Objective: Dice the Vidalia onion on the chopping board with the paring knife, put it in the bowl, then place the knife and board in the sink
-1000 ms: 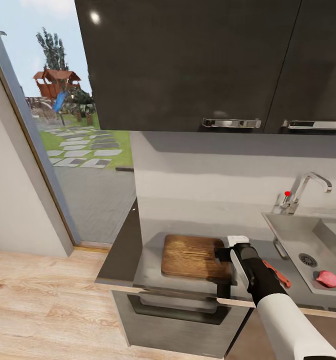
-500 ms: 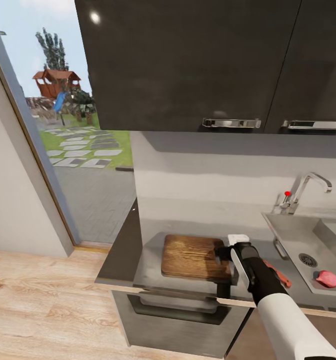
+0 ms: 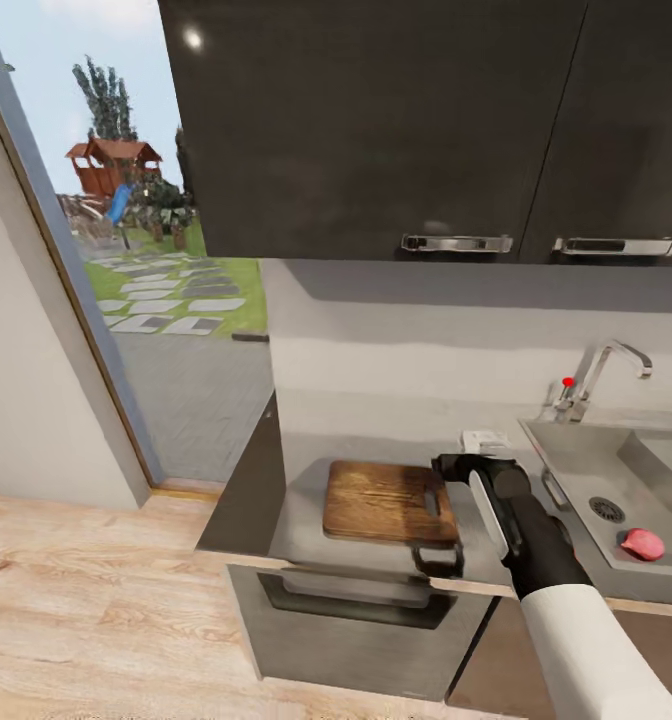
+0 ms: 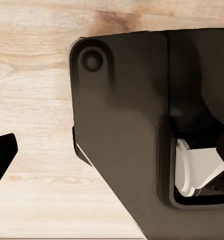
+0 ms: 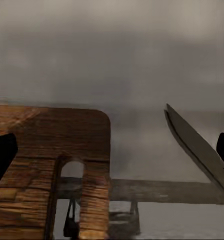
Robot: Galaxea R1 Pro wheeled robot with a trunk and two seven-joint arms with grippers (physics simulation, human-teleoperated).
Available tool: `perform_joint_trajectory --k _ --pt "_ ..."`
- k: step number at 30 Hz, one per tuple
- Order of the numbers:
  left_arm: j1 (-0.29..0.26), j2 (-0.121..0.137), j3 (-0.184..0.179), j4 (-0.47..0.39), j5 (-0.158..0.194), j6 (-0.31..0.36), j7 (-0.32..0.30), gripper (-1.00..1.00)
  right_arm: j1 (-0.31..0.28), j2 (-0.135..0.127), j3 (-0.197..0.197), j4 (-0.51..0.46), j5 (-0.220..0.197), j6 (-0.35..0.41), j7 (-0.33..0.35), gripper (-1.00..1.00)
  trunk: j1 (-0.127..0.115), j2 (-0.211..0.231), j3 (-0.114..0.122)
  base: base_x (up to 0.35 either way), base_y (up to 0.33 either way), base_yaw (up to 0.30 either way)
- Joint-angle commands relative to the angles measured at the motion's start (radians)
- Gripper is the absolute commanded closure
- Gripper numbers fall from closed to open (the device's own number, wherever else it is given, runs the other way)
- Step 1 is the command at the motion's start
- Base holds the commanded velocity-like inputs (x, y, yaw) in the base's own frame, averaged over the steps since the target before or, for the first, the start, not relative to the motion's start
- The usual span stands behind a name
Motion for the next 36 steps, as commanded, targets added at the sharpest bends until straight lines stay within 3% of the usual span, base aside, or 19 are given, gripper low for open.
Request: perform_joint_trajectory --k 1,30,36 --pt "0.0 0.0 -0.001 -0.001 0.0 -0.001 0.0 -1.0 -0.001 0.0 0.001 -0.002 -0.003 0.005 -0.005 -1.0 0.0 -0.002 -0.002 -0.321 0.0 0.0" --pt "0.0 0.0 -0.001 -0.006 0.0 -0.001 0.0 -1.0 0.009 0.003 0.004 -0.011 -0.007 -0.009 0.003 -1.0 0.0 -0.002 -0.002 -0.32 0.0 0.0" --pt "0.0 0.0 -0.001 -0.01 0.0 -0.001 -0.001 -1.0 0.081 0.006 0.006 -0.054 -0.004 -0.079 0.036 -1.0 0.0 -0.002 -0.002 -0.027 0.0 0.0"
